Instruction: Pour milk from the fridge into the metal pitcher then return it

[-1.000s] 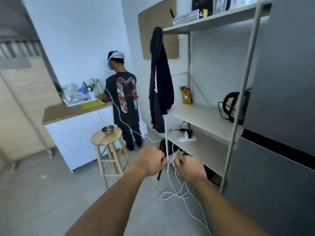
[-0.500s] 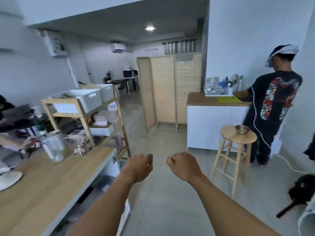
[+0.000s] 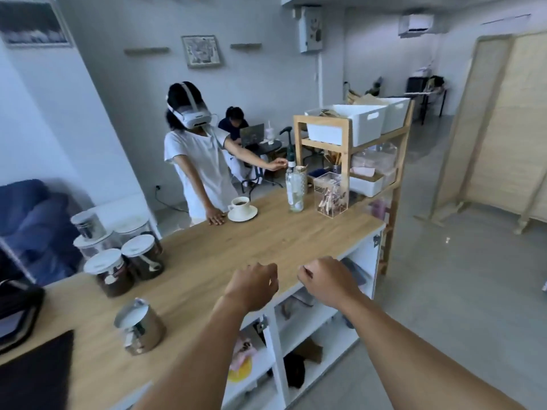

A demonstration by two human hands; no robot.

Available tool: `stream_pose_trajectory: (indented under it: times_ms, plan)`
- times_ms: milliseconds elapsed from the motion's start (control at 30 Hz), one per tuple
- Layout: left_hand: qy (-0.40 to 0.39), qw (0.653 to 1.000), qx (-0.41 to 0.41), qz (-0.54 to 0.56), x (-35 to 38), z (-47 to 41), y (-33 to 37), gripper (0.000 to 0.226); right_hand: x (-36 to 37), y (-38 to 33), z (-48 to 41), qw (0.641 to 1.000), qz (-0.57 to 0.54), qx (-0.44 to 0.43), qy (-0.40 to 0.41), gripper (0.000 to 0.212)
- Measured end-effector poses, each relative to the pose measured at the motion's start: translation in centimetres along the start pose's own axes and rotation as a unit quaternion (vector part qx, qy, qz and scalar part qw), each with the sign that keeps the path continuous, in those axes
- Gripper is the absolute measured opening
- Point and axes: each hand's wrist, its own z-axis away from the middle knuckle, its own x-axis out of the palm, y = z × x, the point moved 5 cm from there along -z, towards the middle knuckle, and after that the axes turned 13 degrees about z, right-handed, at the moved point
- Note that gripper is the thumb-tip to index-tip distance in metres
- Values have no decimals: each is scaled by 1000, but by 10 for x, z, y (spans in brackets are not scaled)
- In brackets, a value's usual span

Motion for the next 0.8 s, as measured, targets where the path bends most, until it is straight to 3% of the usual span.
stream_pose_trajectory:
  times_ms: [133,400,633,800]
  plan:
    - [12,998,-65,-3,-3,22,-47,24,25,-42,-25,998,-39,-56,-10,50]
    - [69,979,-189,26,24,76,-144,36,116,-92,-59,980,-98,-136,-106,40]
    - [137,947,-288,-38,14,126,-200,35,156,-131,-82,962,-102,-185,-175,27]
    - [170,911,-374,-19,2,173,-241,32,174,-184,-92,943,-107,-229,-218,26]
